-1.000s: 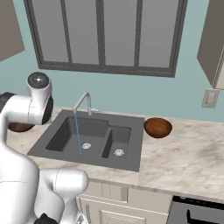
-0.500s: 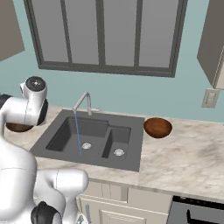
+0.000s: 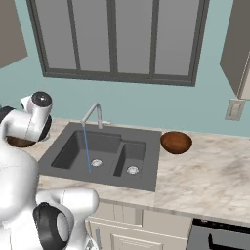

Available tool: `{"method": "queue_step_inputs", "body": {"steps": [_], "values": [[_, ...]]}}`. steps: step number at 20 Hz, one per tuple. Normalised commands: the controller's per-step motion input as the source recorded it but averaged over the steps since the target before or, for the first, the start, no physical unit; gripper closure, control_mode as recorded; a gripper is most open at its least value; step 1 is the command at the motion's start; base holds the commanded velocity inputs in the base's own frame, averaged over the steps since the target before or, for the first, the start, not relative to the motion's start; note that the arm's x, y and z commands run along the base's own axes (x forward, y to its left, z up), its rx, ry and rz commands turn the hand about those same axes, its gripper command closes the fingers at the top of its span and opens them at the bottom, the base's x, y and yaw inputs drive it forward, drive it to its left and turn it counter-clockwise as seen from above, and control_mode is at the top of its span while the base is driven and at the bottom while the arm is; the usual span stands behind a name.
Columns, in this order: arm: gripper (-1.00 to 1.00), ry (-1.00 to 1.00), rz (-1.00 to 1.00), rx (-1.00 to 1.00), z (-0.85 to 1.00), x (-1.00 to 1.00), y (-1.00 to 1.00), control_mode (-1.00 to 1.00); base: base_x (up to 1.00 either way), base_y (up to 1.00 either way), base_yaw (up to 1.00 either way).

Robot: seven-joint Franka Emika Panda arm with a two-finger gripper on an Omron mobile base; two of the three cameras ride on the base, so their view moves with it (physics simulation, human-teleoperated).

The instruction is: Rinse each bowl for a few seconds and place them down in the sink or on the counter.

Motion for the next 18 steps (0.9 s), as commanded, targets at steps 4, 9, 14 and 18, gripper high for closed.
{"method": "queue_step_inputs", "body": {"steps": [4, 9, 14, 18], "values": [[-1.0, -0.05, 0.1, -0.07, -0.18, 0.16, 0.43, -1.0, 0.0, 0.0, 0.0], [-1.0, -0.02, 0.08, -0.12, -0.16, 0.09, 0.32, -1.0, 0.0, 0.0, 0.0], [-1.0, -0.01, 0.07, -0.13, -0.17, 0.04, 0.16, -1.0, 0.0, 0.0, 0.0], [-1.0, 0.0, 0.05, -0.06, -0.32, 0.09, 0.17, -1.0, 0.0, 0.0, 0.0]]}}
